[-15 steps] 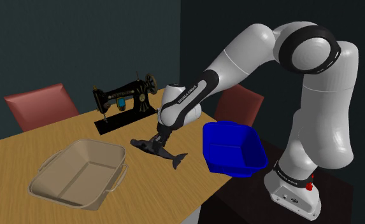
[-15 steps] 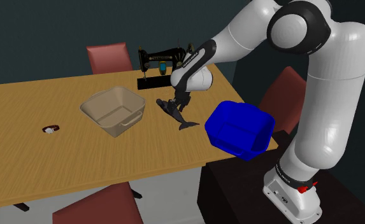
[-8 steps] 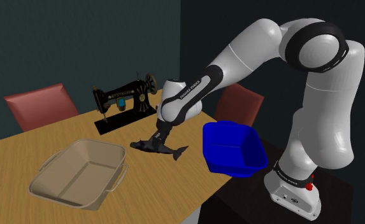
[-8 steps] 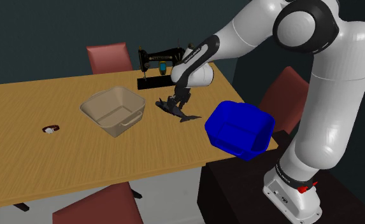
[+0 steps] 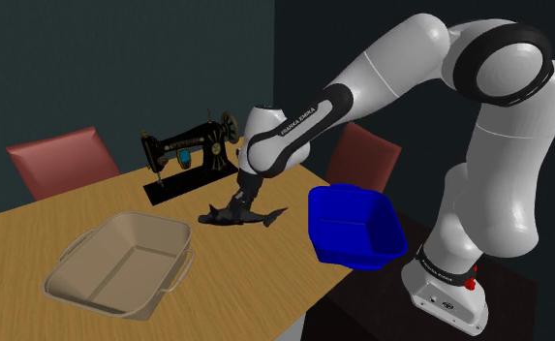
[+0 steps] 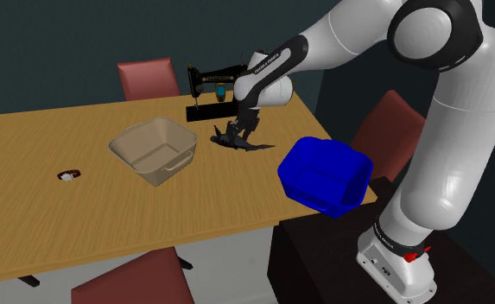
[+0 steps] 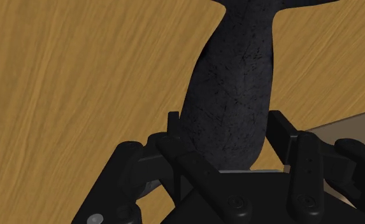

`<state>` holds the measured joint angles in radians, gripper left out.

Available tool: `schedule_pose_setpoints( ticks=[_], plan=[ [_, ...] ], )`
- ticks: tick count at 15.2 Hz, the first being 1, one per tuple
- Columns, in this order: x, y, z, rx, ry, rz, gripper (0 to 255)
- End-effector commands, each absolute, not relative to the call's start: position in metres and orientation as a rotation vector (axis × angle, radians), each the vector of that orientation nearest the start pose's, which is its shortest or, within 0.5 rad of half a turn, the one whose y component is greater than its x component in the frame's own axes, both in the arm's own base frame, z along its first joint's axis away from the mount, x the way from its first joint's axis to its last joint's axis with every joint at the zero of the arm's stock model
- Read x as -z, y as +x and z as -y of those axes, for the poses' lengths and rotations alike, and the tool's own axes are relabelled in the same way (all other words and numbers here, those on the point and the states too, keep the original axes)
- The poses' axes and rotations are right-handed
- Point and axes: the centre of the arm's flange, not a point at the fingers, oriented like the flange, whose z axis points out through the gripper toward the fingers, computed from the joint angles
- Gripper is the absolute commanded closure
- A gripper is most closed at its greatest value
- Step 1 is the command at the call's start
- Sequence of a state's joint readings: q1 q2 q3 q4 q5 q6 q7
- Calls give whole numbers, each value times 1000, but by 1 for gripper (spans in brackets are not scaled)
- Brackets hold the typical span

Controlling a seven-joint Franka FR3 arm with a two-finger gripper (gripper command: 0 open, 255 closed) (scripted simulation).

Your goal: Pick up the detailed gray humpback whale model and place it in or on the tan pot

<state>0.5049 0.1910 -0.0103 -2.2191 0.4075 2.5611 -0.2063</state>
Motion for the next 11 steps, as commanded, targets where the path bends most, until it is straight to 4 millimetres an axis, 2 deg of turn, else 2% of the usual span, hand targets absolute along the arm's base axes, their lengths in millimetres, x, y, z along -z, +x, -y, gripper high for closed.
schedule_pose_setpoints(
  ticks=[1,11],
  plan=[
    [-315,497,-262,162,-2822,536,255],
    [-368,497,-262,162,-2822,536,255]
  ],
)
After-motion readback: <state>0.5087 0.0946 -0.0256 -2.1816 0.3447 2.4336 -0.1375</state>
